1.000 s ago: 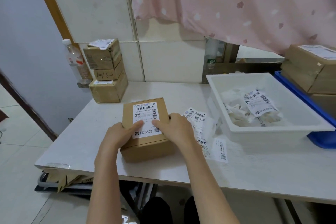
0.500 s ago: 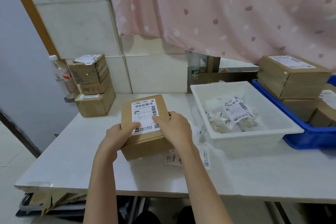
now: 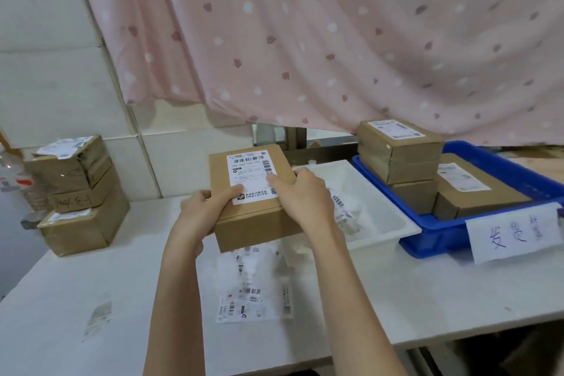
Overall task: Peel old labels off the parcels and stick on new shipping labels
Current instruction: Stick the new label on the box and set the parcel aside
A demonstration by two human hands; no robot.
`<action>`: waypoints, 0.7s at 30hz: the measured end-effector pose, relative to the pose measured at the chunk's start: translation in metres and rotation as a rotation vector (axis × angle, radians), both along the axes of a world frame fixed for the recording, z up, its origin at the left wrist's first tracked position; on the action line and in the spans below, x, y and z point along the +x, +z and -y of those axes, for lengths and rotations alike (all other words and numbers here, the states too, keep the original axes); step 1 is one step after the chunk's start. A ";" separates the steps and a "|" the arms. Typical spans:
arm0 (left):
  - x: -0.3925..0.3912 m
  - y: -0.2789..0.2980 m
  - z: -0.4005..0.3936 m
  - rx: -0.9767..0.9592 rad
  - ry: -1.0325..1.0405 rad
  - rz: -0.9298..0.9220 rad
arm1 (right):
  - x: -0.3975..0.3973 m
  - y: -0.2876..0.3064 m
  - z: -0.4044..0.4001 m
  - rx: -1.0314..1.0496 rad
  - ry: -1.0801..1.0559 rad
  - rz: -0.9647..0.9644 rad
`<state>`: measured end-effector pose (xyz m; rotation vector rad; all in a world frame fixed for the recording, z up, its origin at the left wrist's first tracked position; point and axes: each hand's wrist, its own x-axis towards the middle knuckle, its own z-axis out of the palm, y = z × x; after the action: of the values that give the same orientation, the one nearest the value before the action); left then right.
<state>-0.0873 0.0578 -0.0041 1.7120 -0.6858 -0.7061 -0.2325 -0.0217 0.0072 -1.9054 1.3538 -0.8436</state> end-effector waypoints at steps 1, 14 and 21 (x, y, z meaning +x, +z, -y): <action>-0.007 0.001 0.009 0.000 -0.028 0.000 | -0.010 0.002 0.005 -0.002 -0.023 -0.006; -0.153 -0.005 0.097 0.038 -0.383 -0.070 | -0.172 -0.002 0.034 0.035 -0.384 -0.014; -0.224 -0.010 0.126 0.066 -0.525 -0.099 | -0.238 -0.010 0.038 0.077 -0.552 0.005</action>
<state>-0.3115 -0.0685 -0.0140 1.5509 -1.0670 -1.1788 -0.4700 -0.0601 -0.0027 -1.4806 1.9183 -1.0320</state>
